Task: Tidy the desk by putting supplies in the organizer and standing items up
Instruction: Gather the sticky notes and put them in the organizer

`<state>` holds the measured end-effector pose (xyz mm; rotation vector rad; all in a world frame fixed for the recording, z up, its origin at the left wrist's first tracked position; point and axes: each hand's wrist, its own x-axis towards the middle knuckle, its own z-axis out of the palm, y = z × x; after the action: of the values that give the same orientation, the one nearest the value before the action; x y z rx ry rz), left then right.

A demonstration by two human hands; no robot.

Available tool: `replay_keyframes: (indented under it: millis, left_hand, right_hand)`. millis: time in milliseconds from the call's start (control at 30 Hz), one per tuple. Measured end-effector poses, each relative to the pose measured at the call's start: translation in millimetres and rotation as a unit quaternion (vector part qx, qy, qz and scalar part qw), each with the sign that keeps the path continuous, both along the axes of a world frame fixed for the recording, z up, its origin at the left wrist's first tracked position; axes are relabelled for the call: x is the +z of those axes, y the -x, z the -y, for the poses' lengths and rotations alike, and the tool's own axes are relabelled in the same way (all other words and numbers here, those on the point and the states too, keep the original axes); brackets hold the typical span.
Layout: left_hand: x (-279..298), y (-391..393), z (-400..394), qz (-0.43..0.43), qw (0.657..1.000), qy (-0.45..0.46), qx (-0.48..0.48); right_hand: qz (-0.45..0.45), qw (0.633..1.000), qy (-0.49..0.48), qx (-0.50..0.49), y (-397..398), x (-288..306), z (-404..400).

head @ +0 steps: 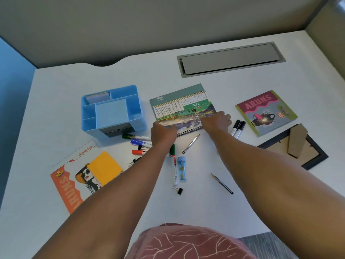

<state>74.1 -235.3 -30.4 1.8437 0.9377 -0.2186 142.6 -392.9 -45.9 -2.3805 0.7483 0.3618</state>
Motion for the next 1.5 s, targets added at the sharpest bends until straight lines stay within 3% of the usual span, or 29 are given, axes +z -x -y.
replay_keyframes:
  millis: [267, 367, 567, 733, 900, 1100, 1267, 1367, 1500]
  left_hand:
    - [11.9, -14.7, -4.6, -0.039, 0.985, 0.11, 0.131]
    - [14.6, -18.0, -10.7, -0.029, 0.983, 0.116, 0.14]
    - [32.9, -39.2, -12.6, 0.016, 0.98, 0.138, 0.144]
    - [42.6, -57.6, -10.7, 0.061, 0.963, 0.226, 0.135]
    - [45.1, -69.4, -11.8, 0.105, 0.967, 0.218, 0.086]
    - [35.0, -66.6, -14.0, 0.108, 0.972, 0.207, 0.028]
    - [9.1, -62.9, -14.8, 0.071, 0.989, 0.117, -0.059]
    - [-2.8, -56.6, -17.2, 0.032, 0.983, -0.007, -0.181]
    - [-16.6, -42.3, -21.9, -0.022, 0.888, -0.241, -0.391]
  right_hand:
    - [-0.035, 0.998, -0.045, -0.035, -6.6, -0.6, 13.7]
    - [-0.018, 0.988, -0.136, -0.077, -14.9, 0.0, 20.4]
    - [0.095, 0.901, -0.362, -0.219, -37.5, 19.6, 29.1]
    - [0.162, 0.84, -0.451, -0.254, -44.8, 34.7, 29.3]
    - [0.184, 0.815, -0.48, -0.268, -43.5, 45.8, 27.9]
    - [0.188, 0.831, -0.435, -0.292, -39.5, 34.5, 32.8]
    - [0.158, 0.857, -0.362, -0.331, -30.1, 16.1, 44.4]
    - [0.145, 0.877, -0.326, -0.322, -27.8, 8.7, 53.6]
    - [0.097, 0.92, -0.295, -0.241, -26.6, 11.9, 56.7]
